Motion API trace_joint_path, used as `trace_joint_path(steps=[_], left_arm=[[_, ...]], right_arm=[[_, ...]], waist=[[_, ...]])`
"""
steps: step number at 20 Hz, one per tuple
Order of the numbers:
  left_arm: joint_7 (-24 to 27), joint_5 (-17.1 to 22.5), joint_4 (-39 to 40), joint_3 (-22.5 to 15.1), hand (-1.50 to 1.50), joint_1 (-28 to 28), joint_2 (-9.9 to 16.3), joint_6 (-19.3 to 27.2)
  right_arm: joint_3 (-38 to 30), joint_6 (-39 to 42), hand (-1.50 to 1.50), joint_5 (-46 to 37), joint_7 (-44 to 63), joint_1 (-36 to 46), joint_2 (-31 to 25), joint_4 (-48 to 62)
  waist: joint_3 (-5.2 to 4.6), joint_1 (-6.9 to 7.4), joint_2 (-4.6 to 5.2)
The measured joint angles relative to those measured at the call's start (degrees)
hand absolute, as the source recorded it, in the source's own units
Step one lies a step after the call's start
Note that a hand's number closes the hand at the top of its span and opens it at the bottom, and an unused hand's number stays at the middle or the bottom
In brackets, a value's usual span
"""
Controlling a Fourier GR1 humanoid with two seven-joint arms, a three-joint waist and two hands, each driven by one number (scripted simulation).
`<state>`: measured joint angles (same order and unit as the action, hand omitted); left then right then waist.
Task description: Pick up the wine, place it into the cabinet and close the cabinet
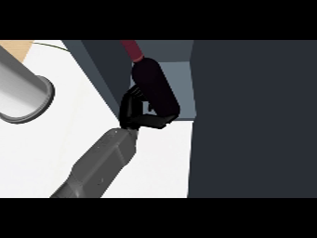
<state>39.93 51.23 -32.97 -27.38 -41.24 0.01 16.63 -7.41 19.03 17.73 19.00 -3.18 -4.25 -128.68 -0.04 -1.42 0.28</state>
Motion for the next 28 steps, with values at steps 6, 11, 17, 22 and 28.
trace_joint_path(steps=[6, 11, 17, 22, 28], left_arm=[[0.9, 4.2, 4.9, -0.9, 1.5, -3.8, 0.0, -2.5], [0.4, 5.9, 8.9, 0.1, 1.5, -8.0, 0.0, -3.6], [-0.6, 7.3, 12.2, 0.5, 1.5, -11.6, 0.0, -2.8], [-0.7, 8.0, 16.2, 0.6, 1.5, -13.1, 0.0, -2.9], [0.8, 8.5, 18.9, 0.9, 1.5, -13.4, 0.0, -3.2]], right_arm=[[1.2, 0.5, -1.5, -1.2, -1.2, -0.9, 0.9, 0.5], [0.2, 1.7, -1.5, -0.5, -2.5, -1.1, 0.2, 1.9], [1.6, 1.2, -1.5, -2.3, -2.6, 0.3, 0.7, 2.6], [1.5, 0.9, -1.5, -1.5, -2.0, 1.0, 0.6, 2.3], [2.0, 1.2, -1.5, -1.5, -2.0, 0.6, 0.6, 2.0]], waist=[[-0.01, -0.27, 0.08], [0.01, -0.46, 0.16], [0.01, -0.64, 0.2], [0.01, -1.25, 0.39], [0.0, -1.77, 0.56]])
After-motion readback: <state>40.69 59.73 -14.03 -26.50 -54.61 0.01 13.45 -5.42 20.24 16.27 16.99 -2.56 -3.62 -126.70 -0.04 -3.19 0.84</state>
